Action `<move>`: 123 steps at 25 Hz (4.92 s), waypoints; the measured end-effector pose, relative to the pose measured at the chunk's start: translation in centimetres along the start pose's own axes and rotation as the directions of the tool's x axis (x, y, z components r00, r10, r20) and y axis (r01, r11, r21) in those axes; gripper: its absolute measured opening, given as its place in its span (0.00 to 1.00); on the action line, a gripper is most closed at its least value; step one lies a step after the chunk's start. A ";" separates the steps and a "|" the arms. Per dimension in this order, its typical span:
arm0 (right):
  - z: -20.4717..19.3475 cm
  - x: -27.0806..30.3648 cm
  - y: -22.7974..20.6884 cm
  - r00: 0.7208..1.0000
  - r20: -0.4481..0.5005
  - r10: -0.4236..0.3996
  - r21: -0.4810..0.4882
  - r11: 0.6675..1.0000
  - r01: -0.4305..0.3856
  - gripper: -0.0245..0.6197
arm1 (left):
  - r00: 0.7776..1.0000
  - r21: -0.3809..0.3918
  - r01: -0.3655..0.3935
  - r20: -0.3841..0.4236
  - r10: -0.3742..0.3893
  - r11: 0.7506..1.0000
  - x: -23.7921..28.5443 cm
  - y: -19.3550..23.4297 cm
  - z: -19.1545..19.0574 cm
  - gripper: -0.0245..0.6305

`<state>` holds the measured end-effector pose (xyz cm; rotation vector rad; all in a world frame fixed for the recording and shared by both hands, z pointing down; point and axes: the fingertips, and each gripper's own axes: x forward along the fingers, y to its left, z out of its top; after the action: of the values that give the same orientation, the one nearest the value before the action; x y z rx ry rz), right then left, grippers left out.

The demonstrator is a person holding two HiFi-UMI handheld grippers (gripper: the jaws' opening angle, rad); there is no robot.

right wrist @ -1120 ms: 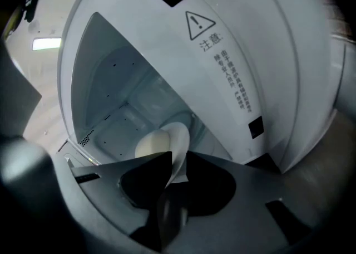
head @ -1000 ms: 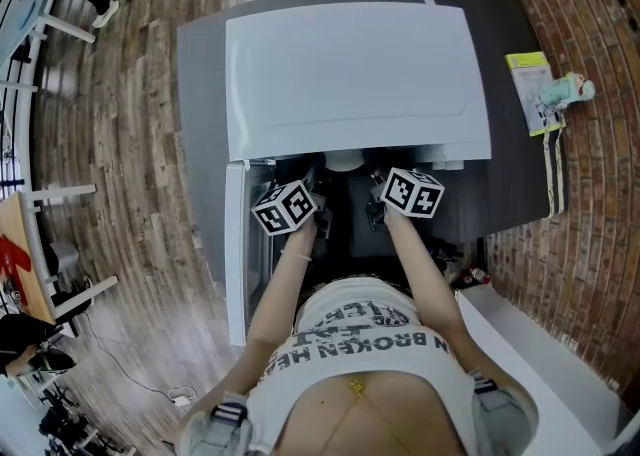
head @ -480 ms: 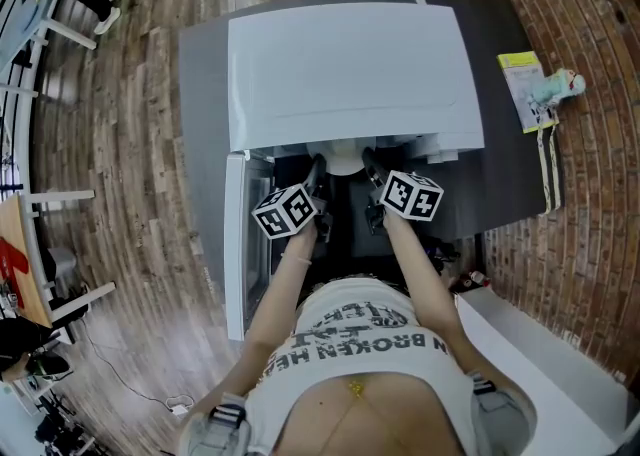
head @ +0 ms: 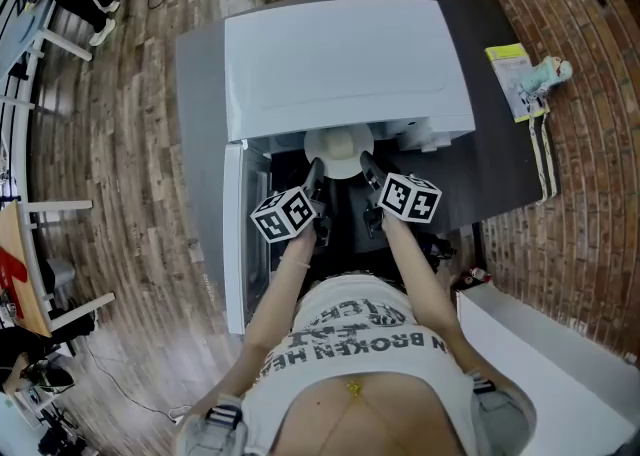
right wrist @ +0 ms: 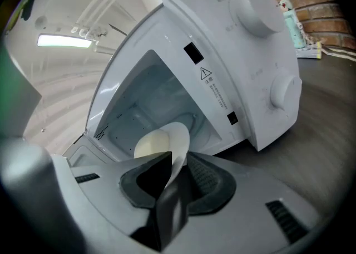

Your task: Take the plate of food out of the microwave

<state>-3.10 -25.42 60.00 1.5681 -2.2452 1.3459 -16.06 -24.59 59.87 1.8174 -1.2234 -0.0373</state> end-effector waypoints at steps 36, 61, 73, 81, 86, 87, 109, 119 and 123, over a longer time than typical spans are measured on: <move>-0.2 -5.6 -1.1 0.987 -0.105 0.121 -0.071 0.989 -0.128 0.16 | 0.983 -0.055 -0.098 0.151 0.106 0.994 -3.8 -5.3 -4.3 0.15; -2.4 -10.5 -3.6 0.972 -0.161 0.170 -0.111 0.976 -0.189 0.16 | 0.963 -0.040 -0.184 0.195 0.189 0.982 -6.3 -8.3 -10.0 0.15; -3.6 -10.1 -2.3 0.968 -0.173 0.180 -0.108 0.974 -0.200 0.16 | 0.963 -0.043 -0.183 0.195 0.188 0.982 -7.6 -7.2 -10.0 0.15; -4.5 -9.3 -0.1 0.976 -0.154 0.156 -0.120 0.977 -0.175 0.16 | 0.970 -0.039 -0.153 0.184 0.157 0.987 -8.9 -5.3 -8.6 0.15; -5.3 -9.1 1.1 0.981 -0.135 0.138 -0.115 0.981 -0.154 0.16 | 0.978 -0.041 -0.124 0.167 0.129 0.991 -9.6 -4.2 -8.3 0.15; -5.5 -9.1 1.2 0.983 -0.128 0.130 -0.113 0.983 -0.145 0.16 | 0.979 -0.041 -0.116 0.162 0.121 0.992 -9.7 -4.1 -8.2 0.15; -11.4 -12.2 2.6 1.000 0.002 0.020 -0.026 0.999 -0.020 0.16 | 1.000 0.053 0.006 0.027 -0.008 0.999 -13.5 -1.9 -10.3 0.15; -10.4 -14.0 0.9 0.998 -0.034 0.045 -0.039 0.998 -0.046 0.16 | 0.998 0.036 -0.022 0.058 0.020 0.999 -13.1 -4.2 -11.8 0.15; -9.8 -15.0 -0.1 0.996 -0.066 0.058 -0.057 0.996 -0.061 0.16 | 0.995 0.021 -0.047 0.085 0.045 0.999 -13.1 -5.6 -12.6 0.15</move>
<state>0.24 -7.86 58.27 1.4293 -2.2882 1.3122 -12.66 -5.99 57.63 1.8227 -1.3298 -0.0750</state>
